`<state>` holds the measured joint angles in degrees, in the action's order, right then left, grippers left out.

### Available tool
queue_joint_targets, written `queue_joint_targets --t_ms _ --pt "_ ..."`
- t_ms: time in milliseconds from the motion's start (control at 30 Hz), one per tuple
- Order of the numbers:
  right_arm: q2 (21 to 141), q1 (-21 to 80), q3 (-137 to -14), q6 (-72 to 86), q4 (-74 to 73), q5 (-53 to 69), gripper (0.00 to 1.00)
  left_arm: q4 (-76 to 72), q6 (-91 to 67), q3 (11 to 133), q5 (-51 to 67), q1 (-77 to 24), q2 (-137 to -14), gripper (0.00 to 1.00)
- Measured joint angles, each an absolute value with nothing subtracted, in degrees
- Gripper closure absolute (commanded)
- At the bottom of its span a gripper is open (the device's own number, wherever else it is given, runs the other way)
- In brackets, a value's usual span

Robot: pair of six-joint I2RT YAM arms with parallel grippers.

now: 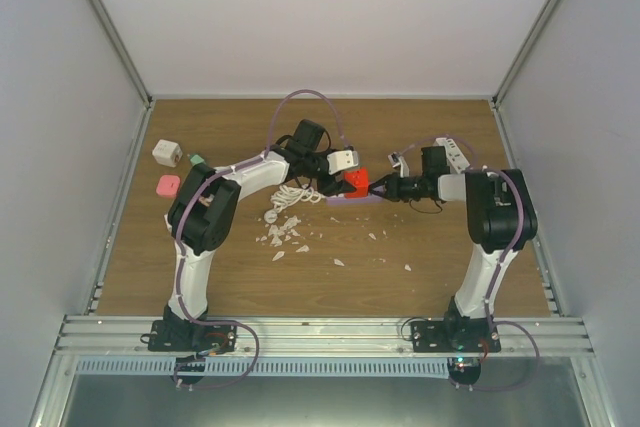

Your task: Pull the plug off the socket

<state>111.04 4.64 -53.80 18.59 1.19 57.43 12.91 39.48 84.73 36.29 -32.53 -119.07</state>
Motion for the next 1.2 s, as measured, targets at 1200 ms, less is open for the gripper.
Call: queue_joint_targets --t_ms 1200 --pt "111.42 4.45 -55.29 13.54 -0.60 55.11 0.99 4.19 39.20 77.10 38.04 -32.53 -115.20 0.70"
